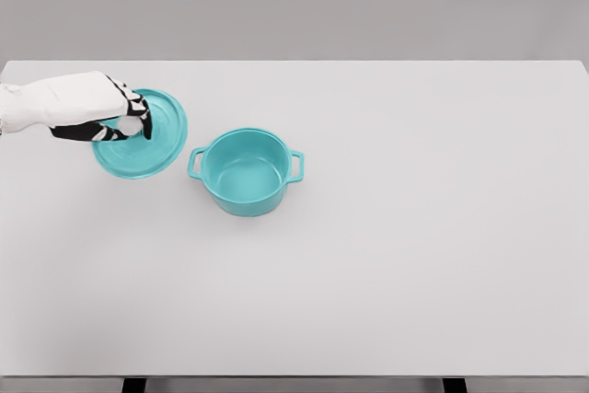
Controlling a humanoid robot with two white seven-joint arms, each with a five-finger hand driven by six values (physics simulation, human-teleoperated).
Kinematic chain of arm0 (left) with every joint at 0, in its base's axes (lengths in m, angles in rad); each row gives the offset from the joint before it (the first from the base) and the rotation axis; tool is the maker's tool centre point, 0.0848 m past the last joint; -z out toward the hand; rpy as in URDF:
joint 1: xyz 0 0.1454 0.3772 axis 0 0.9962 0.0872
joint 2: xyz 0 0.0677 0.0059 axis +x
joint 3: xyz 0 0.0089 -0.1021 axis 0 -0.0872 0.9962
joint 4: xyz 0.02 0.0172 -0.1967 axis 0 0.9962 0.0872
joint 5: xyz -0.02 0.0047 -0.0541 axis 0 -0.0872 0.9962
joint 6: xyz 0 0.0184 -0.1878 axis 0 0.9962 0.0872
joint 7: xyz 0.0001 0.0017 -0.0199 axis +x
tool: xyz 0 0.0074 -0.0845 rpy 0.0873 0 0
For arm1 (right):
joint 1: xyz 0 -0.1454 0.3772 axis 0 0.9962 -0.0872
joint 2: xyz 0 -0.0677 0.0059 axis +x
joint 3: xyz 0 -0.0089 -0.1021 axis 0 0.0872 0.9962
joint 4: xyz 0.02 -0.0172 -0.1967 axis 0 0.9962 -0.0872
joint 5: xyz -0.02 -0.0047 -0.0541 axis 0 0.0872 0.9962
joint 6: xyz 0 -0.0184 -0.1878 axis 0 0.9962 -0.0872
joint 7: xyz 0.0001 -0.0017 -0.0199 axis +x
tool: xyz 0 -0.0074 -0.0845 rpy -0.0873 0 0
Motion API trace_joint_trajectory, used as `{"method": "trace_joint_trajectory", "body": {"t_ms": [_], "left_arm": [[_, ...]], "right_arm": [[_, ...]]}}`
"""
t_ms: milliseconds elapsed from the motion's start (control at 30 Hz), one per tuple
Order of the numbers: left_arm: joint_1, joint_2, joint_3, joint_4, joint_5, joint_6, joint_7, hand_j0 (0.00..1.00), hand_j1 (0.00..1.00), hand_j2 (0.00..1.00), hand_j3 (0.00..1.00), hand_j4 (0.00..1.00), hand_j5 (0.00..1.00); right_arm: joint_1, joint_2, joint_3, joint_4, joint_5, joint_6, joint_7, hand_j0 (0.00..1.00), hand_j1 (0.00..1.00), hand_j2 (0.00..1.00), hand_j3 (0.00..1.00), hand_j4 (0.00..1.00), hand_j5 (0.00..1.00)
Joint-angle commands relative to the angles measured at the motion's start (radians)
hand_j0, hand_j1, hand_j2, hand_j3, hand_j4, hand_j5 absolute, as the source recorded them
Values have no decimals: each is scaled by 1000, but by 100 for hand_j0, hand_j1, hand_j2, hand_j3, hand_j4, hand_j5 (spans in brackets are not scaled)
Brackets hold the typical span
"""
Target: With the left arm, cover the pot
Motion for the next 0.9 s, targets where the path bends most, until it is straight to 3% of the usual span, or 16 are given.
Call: {"method": "trace_joint_trajectory", "body": {"t_ms": [0, 400, 600, 867], "left_arm": [[0, -9, -1, -13, 3, 3, 0, 49, 49, 49, 49, 49, 49], [-2, -141, -10, -40, -42, 3, 0, 49, 49, 49, 49, 49, 49], [-31, -179, -51, -20, -57, 3, 0, 50, 50, 50, 50, 50, 50], [-31, -258, -53, 14, -94, 3, 0, 49, 49, 49, 49, 49, 49]], "right_arm": [[0, 0, 0, 0, 0, 0, 0, 100, 100, 100, 100, 100, 100], [0, 0, 0, 0, 0, 0, 0, 100, 100, 100, 100, 100, 100], [0, 0, 0, -1, 0, 0, 0, 100, 100, 100, 100, 100, 100], [0, 0, 0, 0, 0, 0, 0, 100, 100, 100, 100, 100, 100]]}}
